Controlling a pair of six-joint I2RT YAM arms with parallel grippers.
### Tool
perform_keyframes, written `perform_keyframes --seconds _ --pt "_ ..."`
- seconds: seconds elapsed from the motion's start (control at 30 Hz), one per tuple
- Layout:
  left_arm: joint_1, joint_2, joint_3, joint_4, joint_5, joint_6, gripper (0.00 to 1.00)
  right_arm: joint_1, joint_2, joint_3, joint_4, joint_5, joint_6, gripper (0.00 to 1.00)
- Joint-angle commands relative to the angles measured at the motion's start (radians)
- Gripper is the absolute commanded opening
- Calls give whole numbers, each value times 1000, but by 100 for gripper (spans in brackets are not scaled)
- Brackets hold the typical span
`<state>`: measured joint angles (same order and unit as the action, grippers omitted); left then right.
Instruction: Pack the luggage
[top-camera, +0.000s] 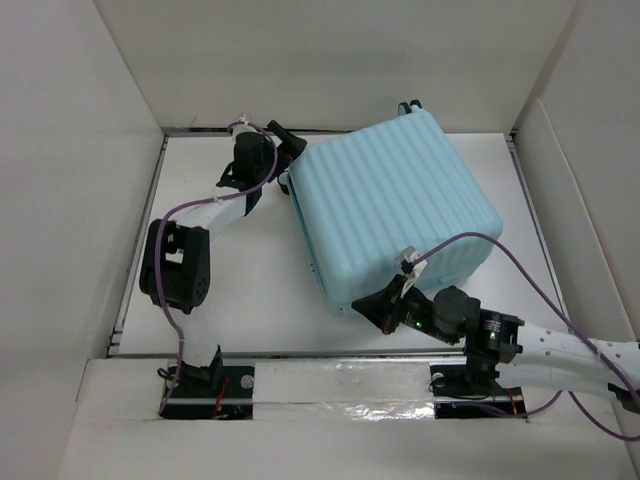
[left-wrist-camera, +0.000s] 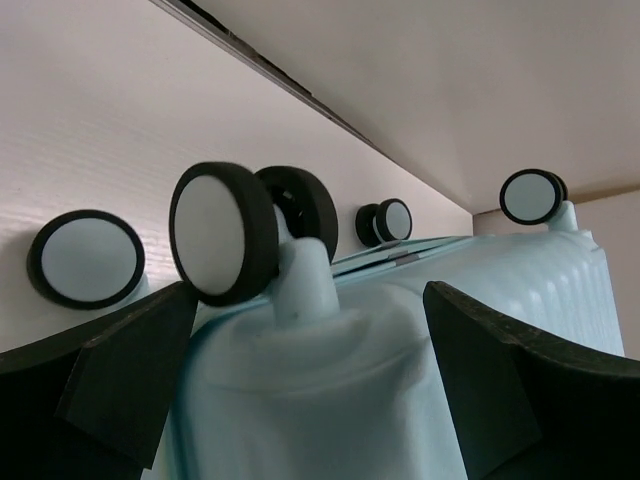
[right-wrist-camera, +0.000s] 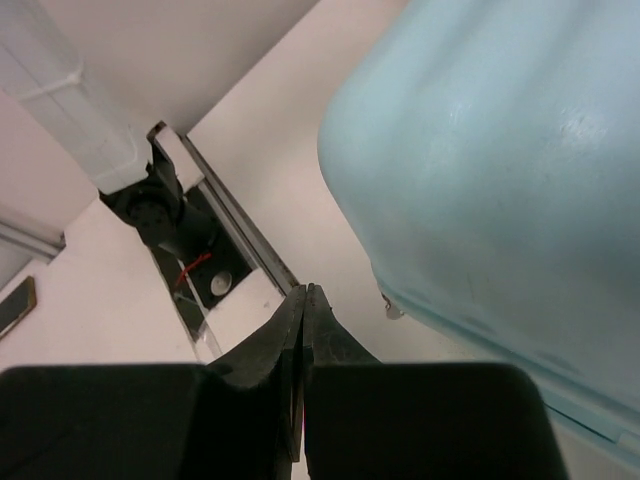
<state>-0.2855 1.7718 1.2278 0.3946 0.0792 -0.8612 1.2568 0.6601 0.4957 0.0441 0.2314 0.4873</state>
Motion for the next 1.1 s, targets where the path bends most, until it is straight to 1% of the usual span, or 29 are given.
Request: perform_keyframes --seconds 0.0,0.07,0.1,0.13,0.17,0.2,0.23,0.33,0.37,0.4,0.47,0.5,0.57,0.63,0.67,0.7,0.73,0.77,0.8,0.83,0.87,0.9,0.93,0.97,1.0,1.03,1.07 --pt "5 55 157 -54 68 22 99 -2 3 -14 46 -21 4 4" --pt "5 113 228 -60 83 14 99 -2 9 -16 43 -23 5 7" --pt "5 136 257 -81 91 11 99 -2 10 -13 36 -20 5 12" --pt "5 161 318 -97 100 10 99 -2 9 -9 25 -17 8 15" --pt "5 205 341 -111 116 5 99 -2 4 -9 11 -14 8 18" --pt "14 222 360 -112 123 -1 98 -2 -8 -9 2 -6 11 25" --pt "14 239 381 -109 128 -9 98 -2 -16 -9 -6 -1 14 27" --pt "14 287 410 -86 146 -39 94 -2 -56 -13 -41 23 25 31" --pt "14 307 417 -82 158 -45 93 -2 -65 -14 -77 29 28 32" --pt "14 316 420 -68 163 -61 89 -2 -76 -14 -90 45 33 33" --pt "14 334 415 -45 177 -78 86 -2 -108 -20 -124 66 46 34" --pt "14 339 412 -19 182 -87 80 -2 -119 -23 -131 81 53 34" --pt "14 342 388 19 191 -120 72 -2 -151 -34 -159 108 59 35" --pt "23 339 348 101 206 -154 49 -2 -171 -42 -176 170 72 36" --pt "32 328 331 130 218 -165 35 -2 -191 -45 -203 190 83 36" --pt "32 318 311 186 221 -174 12 -2 -198 -45 -220 239 97 39" --pt "43 301 259 216 225 -180 3 -2 -206 -43 -240 265 124 41" --pt "57 260 233 243 218 -179 0 -2 -218 -42 -274 291 134 42" --pt "57 233 199 288 211 -177 0 -2 -221 -37 -288 330 140 45" --pt "74 203 121 315 199 -174 0 -14 -221 -34 -302 339 143 45" --pt "94 137 84 344 179 -168 0 -39 -218 -28 -325 345 143 46" --pt "106 106 46 384 169 -165 0 -54 -209 -19 -334 350 142 46" --pt "118 71 -27 403 160 -162 0 -71 -205 -17 -342 348 128 47" --pt "138 -1 -66 426 143 -162 0 -109 -198 -17 -340 347 116 47" --pt "138 -35 -106 470 134 -164 0 -134 -194 -19 -329 330 96 48" --pt "150 -75 -178 490 126 -165 0 -160 -183 -19 -314 313 45 48" --pt "151 -144 -201 509 117 -167 0 -190 -174 -17 -299 292 19 48"
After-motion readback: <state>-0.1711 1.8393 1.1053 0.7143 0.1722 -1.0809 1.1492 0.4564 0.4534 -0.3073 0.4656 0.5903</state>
